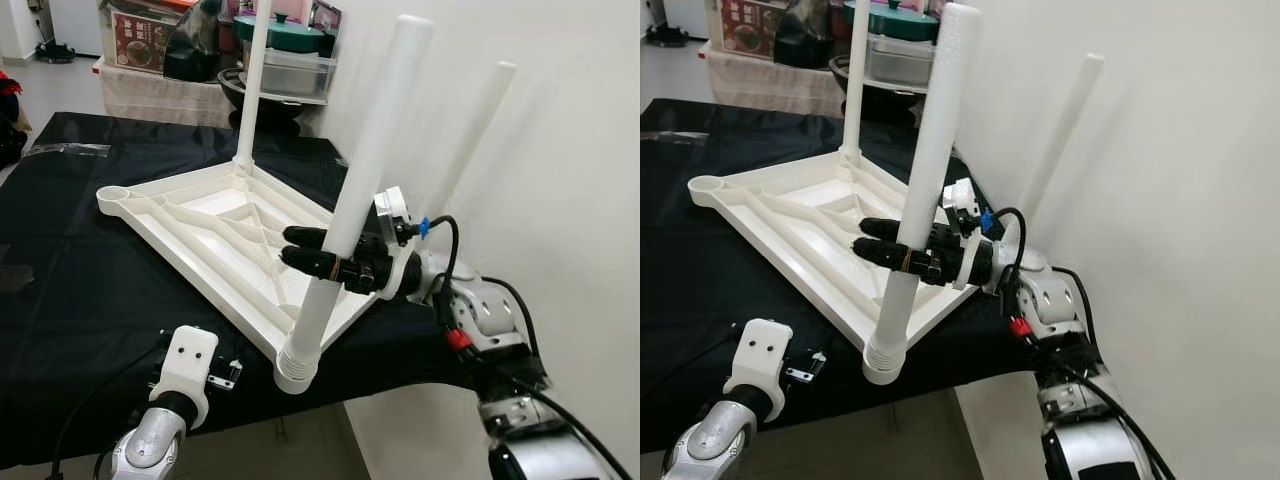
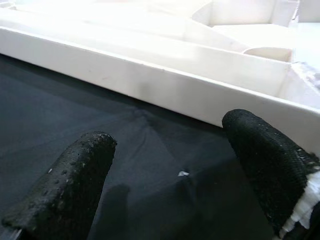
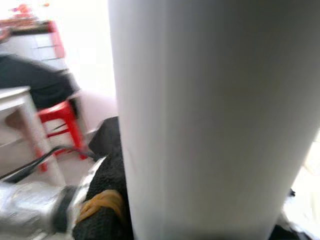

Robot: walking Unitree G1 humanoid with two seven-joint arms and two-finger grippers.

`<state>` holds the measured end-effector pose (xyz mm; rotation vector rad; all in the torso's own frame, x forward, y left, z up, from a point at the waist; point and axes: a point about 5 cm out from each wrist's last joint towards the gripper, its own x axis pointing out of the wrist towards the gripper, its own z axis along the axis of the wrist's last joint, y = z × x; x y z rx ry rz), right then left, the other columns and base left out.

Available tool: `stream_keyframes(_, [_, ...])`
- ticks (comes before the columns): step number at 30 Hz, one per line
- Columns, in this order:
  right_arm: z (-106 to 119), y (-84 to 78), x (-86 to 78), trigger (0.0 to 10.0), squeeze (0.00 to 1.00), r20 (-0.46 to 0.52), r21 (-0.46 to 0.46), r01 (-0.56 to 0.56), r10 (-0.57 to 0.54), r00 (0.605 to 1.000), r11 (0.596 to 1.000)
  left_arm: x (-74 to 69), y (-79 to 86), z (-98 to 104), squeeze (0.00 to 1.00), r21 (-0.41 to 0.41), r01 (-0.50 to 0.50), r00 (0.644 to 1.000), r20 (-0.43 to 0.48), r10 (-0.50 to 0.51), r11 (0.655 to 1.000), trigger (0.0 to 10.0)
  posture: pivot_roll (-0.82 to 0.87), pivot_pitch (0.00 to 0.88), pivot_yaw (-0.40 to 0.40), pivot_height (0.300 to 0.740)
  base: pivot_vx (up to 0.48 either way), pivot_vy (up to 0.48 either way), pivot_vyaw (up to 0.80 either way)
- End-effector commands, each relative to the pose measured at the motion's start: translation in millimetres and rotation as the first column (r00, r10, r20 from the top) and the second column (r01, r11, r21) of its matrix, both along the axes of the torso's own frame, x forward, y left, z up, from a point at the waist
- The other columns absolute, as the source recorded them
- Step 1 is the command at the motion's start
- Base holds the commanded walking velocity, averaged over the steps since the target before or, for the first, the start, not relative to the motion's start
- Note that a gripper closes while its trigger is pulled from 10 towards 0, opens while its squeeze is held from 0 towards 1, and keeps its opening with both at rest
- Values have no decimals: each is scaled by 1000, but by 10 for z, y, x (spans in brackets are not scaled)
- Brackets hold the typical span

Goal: Building children table

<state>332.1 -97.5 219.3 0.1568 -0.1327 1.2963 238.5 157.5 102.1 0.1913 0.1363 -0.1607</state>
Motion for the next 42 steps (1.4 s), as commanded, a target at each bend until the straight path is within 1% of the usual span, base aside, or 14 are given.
stream_keyframes(1, [-229,-45,35,10000,0,-51,-90,114,-119,992,989,-5,-51,-38,0,-17,17,1000,-17,-17,1000,10000,112,0,-183,740,0,0,0])
stream_keyframes(6, [-344,-62,54,10000,0,-71,-133,293,-304,950,947,-5,-57,-40,0,-20,20,1000,-19,-21,1000,10000,103,0,-178,740,0,0,0])
stream_keyframes(7, [-418,-87,80,10000,0,-100,-172,408,-428,898,897,-3,-59,-40,0,-20,22,1000,-20,-22,1000,10000,104,0,-178,740,0,0,0])
stream_keyframes(9, [-443,-99,87,10000,0,-115,-186,440,-464,878,878,-2,-59,-41,0,-20,22,1000,-21,-22,1000,10000,104,0,-178,740,0,0,0])
stream_keyframes(10, [-499,-139,103,10000,0,-136,-221,512,-546,826,830,0,-54,-41,0,-20,20,1000,-21,-21,1000,10000,101,0,-177,740,0,0,0])
stream_keyframes(12, [-499,-139,103,10000,0,-136,-221,512,-546,826,830,0,-54,-41,0,-20,20,1000,-21,-21,1000,10000,101,0,-177,740,0,0,0])
stream_keyframes(14, [-647,-238,115,10000,0,-163,-310,643,-706,689,700,3,-47,-40,0,-20,19,1000,-22,-19,1000,10000,100,0,-178,740,0,0,0])
stream_keyframes(15, [-647,-238,115,10000,0,-163,-310,643,-706,689,700,3,-47,-40,0,-20,19,1000,-22,-19,1000,10000,100,0,-178,740,0,0,0])
stream_keyframes(17, [-760,-298,94,10000,0,-173,-362,709,-791,587,605,6,-42,-40,0,-20,19,1000,-24,-19,1000,10000,102,0,-178,740,0,0,0])
stream_keyframes(24, [-872,-336,38,10000,0,-197,-402,774,-872,448,489,9,-38,-43,0,-20,18,999,-26,-19,1000,10000,99,0,-179,740,0,0,0])
stream_keyframes(26, [-882,-363,26,10000,0,-196,-418,811,-912,359,409,10,-35,-42,0,-20,18,999,-27,-18,1000,10000,98,0,-180,740,0,0,0])
stream_keyframes(30, [-883,-372,23,10000,0,-198,-422,821,-922,331,385,10,-34,-42,0,-20,18,999,-27,-18,1000,10000,98,0,-180,740,0,0,0])
stream_keyframes(33, [-877,-359,5,10000,0,-210,-431,843,-945,253,321,5,-24,-38,0,-18,16,999,-28,-17,1000,10000,116,0,-182,740,0,0,0])
stream_keyframes(42, [-873,-346,-10,10000,0,-214,-443,852,-956,201,278,3,-17,-39,0,-14,19,999,-31,-20,1000,10000,137,0,-185,740,0,0,0])
